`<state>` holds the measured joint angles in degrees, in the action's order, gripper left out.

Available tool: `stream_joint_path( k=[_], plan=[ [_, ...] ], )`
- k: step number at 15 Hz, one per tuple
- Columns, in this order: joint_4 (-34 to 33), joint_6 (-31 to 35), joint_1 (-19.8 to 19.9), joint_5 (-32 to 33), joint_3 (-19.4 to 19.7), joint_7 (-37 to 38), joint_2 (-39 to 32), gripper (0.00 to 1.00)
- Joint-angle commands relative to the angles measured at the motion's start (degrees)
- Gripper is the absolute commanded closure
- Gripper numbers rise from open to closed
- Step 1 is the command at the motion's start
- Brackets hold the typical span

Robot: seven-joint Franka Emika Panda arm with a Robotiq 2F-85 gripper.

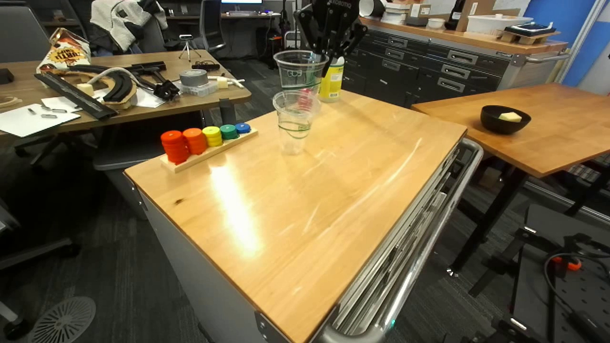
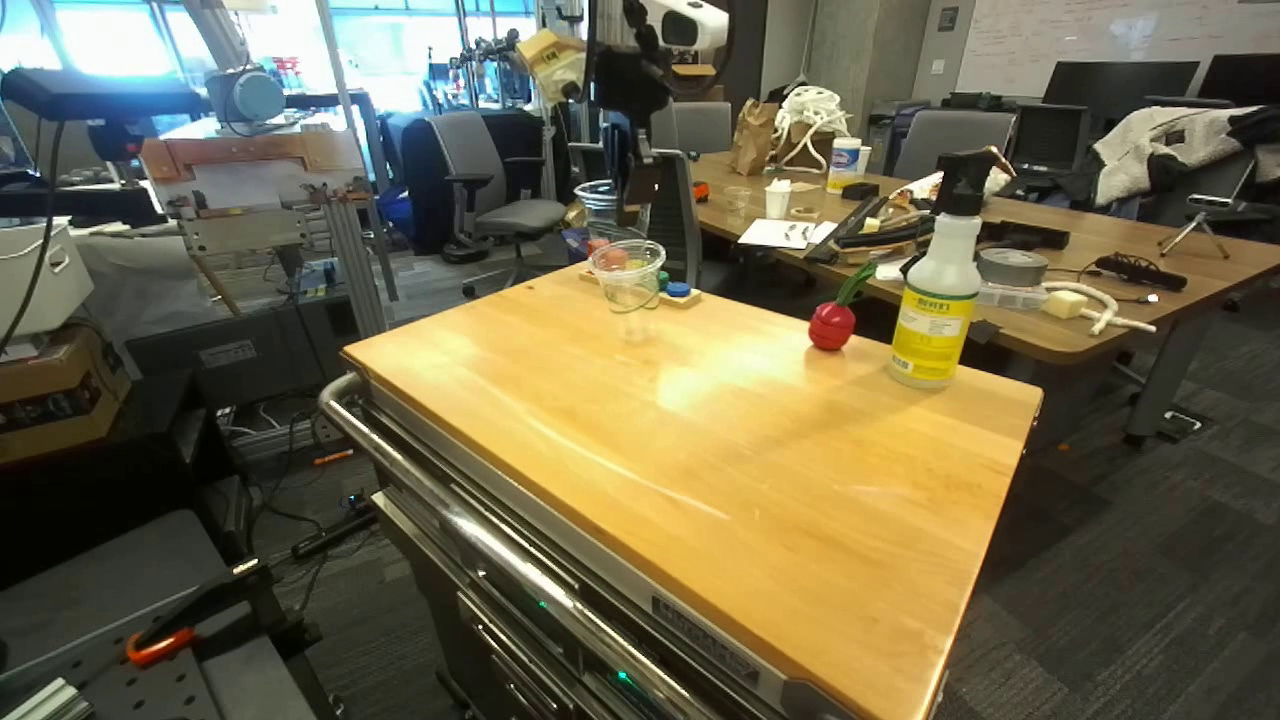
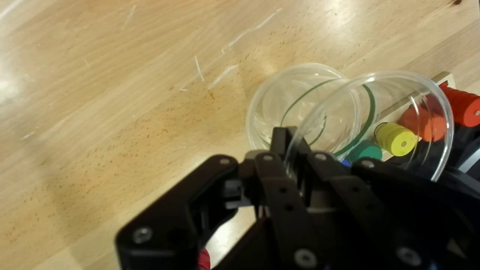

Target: Stack the three cups

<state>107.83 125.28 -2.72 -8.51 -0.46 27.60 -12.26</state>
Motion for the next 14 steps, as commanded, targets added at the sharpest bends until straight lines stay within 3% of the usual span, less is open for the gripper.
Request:
stream_joint_path(
  k=[1,8,10,14],
  plan=[
    [-0.1,1.5,-0.2,-1.2,-0.1,-1.3,-0.1,0.69],
    [-0.6,2.5,-0.8,-0.8,-0.3,-0.7,0.4,0.17],
    [-0.7,1.2,-1.1,2.6,0.3,-1.0,1.3,0.02],
    [-0.1,0.4,-0.5,9.3,1.6,-1.5,3.6,0.00]
  ],
)
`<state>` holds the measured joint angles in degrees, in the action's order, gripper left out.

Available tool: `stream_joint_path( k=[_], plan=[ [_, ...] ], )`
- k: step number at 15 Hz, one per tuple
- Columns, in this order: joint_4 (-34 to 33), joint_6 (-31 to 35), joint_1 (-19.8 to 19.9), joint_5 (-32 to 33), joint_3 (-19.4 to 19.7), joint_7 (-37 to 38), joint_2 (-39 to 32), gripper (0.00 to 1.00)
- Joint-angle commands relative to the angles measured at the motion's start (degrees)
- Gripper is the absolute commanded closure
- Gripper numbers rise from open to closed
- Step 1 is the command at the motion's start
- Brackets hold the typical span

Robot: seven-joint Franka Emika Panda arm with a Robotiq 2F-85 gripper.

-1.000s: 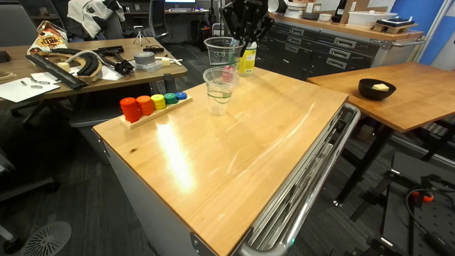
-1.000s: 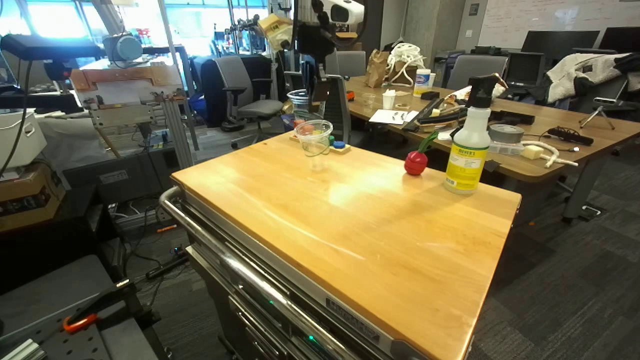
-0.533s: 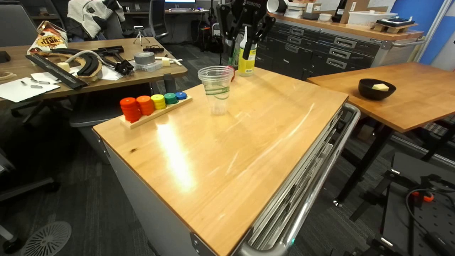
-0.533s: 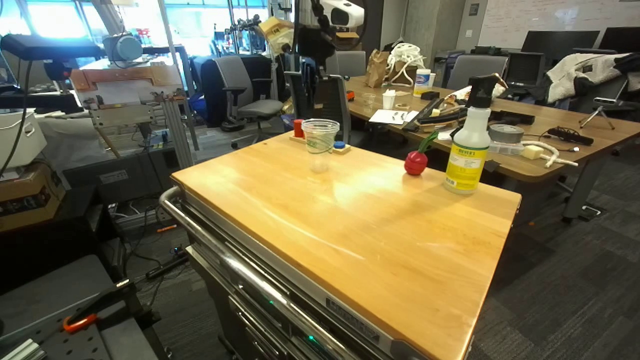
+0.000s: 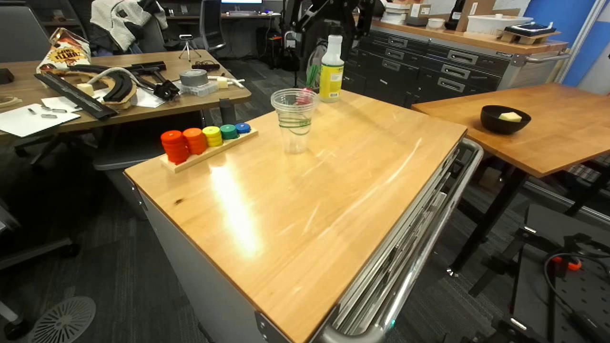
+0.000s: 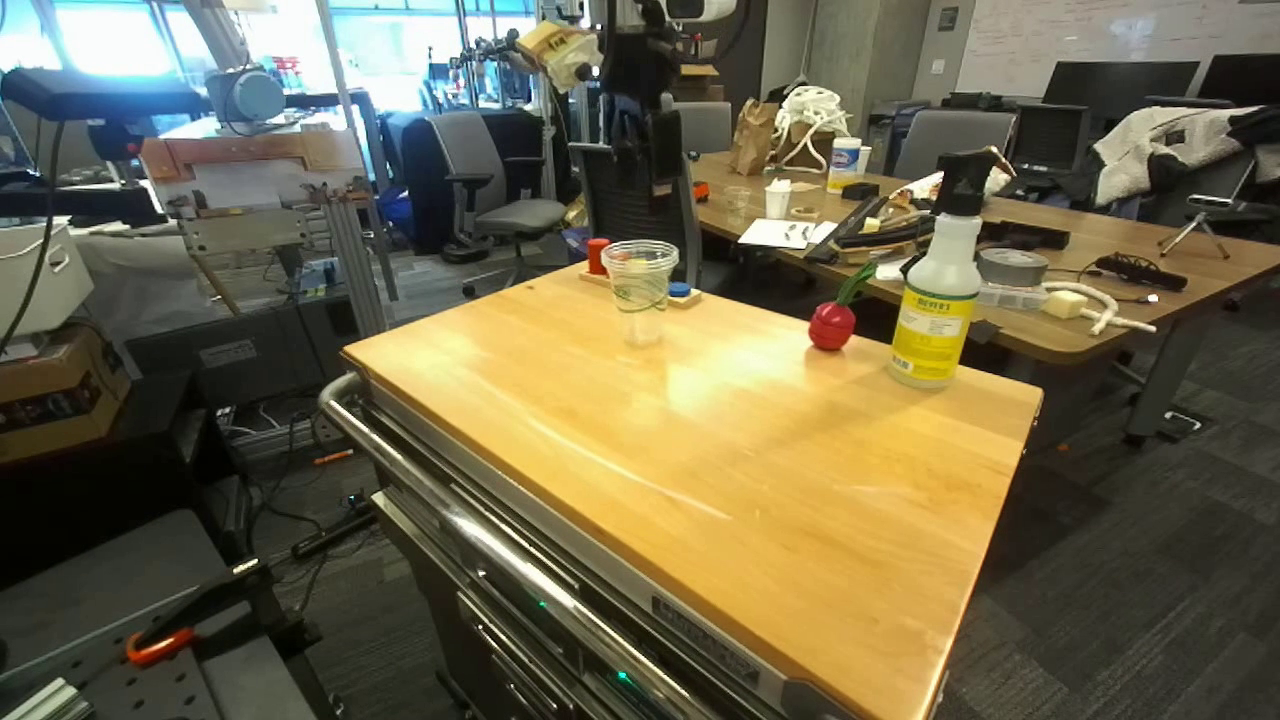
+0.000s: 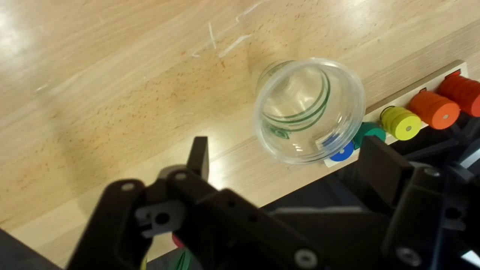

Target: Stack the three cups

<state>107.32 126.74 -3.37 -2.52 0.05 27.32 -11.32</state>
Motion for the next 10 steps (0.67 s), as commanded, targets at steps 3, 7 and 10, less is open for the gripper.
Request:
stream_joint_path(
  k=[3,7,10],
  plan=[
    [1.2,-1.9,1.4,6.0,2.3,-3.2,5.0,0.00],
    [0.3,-3.9,2.8,5.4,2.9,-4.7,4.5,0.00],
    [0.5,-4.3,3.3,5.4,3.1,-5.1,4.8,0.00]
  ],
)
